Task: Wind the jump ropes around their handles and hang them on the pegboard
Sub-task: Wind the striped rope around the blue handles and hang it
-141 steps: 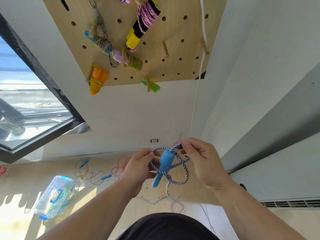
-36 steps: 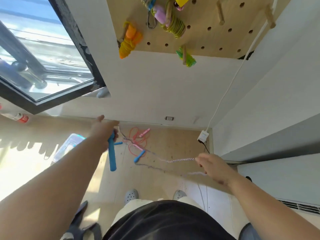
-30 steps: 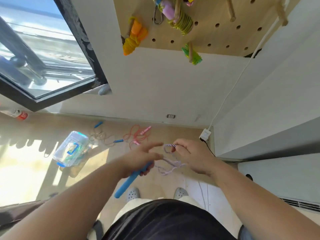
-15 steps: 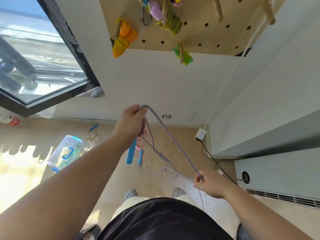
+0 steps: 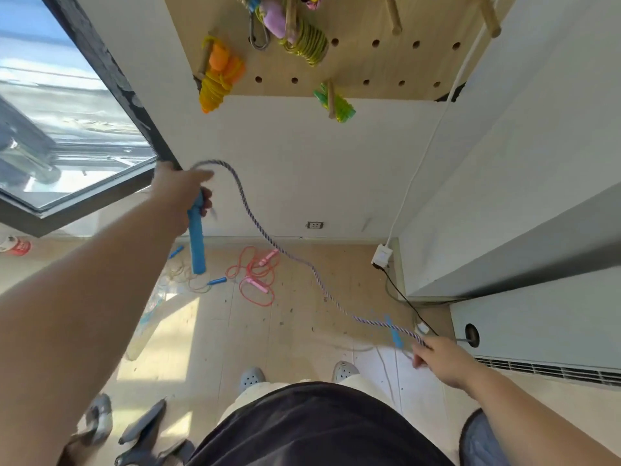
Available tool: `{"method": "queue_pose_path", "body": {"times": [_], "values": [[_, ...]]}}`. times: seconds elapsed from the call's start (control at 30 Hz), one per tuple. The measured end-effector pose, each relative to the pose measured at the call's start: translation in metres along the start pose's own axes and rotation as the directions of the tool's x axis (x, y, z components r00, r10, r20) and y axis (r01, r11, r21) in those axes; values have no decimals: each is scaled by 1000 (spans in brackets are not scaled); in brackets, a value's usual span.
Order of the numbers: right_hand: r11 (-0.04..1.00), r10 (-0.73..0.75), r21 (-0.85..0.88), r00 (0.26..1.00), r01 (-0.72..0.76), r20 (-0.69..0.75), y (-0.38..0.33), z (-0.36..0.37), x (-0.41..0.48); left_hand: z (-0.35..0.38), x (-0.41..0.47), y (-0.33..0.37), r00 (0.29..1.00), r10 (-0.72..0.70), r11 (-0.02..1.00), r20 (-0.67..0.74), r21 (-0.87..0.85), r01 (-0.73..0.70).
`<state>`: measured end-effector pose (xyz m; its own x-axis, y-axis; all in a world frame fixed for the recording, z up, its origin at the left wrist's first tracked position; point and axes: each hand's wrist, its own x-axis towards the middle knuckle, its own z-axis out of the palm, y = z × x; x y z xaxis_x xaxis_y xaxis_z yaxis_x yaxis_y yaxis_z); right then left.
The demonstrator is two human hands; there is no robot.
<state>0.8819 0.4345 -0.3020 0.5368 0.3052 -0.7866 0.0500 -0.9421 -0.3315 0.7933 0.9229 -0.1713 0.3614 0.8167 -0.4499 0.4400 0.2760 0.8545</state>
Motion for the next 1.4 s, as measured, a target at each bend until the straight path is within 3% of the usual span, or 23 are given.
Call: {"method": "queue_pose_path", "body": {"times": [0.13,0.2,0.27,0.33,0.5,0.57,0.63,0.67,0.73,0.77,0.8,0.9,1.0,1.07,1.13,1.23,1.3,1.37,1.4], "values": [[918,-149,350,979,189,-138,-66,-14,-14,15,-31,-49,981,53,958,188,269,-103],[824,-192,498,961,269,-201,-100,-26,-23,27,-61,-78,919,38,933,392,316,-173],[743,-219,587,945,323,-242,-130,-36,-39,41,-92,-105,795,-32,894,605,372,-248],[672,-262,656,939,342,-221,-153,-42,-57,57,-124,-126,626,-87,861,775,375,-344],[402,-319,889,943,220,-89,-189,-49,-99,107,-181,-148,264,-110,780,958,248,-575],[308,-294,935,952,176,-82,-193,-55,-103,118,-195,-153,214,-93,752,972,209,-625],[226,-264,960,959,166,-104,-194,-66,-104,125,-203,-162,261,-46,722,964,213,-658],[191,-255,967,960,167,-115,-193,-71,-104,127,-205,-163,335,-13,710,942,244,-660],[135,-254,978,960,157,-119,-191,-80,-104,125,-206,-156,568,83,748,819,326,-578],[115,-258,983,960,141,-107,-191,-83,-105,125,-204,-151,624,105,769,774,334,-544],[99,-263,988,960,120,-90,-190,-84,-106,127,-201,-147,603,114,780,789,306,-547],[93,-283,992,957,90,-60,-190,-82,-108,136,-200,-134,401,69,739,913,223,-636],[101,-270,986,958,130,-99,-190,-90,-108,142,-198,-134,341,-24,646,940,275,-712],[94,-258,980,955,178,-149,-190,-104,-108,137,-190,-140,364,-111,542,925,363,-758],[86,-253,968,945,237,-209,-191,-123,-110,123,-178,-152,435,-222,419,873,488,-765],[59,-237,935,915,349,-327,-194,-151,-111,96,-162,-175,543,-338,359,768,639,-680],[0,-231,907,883,421,-409,-198,-164,-110,84,-156,-181,592,-374,363,714,700,-616],[-35,-247,882,851,470,-464,-202,-169,-102,79,-152,-175,630,-354,445,692,717,-537],[4,-259,874,845,485,-468,-203,-168,-95,78,-152,-166,638,-325,513,698,697,-501]]}}
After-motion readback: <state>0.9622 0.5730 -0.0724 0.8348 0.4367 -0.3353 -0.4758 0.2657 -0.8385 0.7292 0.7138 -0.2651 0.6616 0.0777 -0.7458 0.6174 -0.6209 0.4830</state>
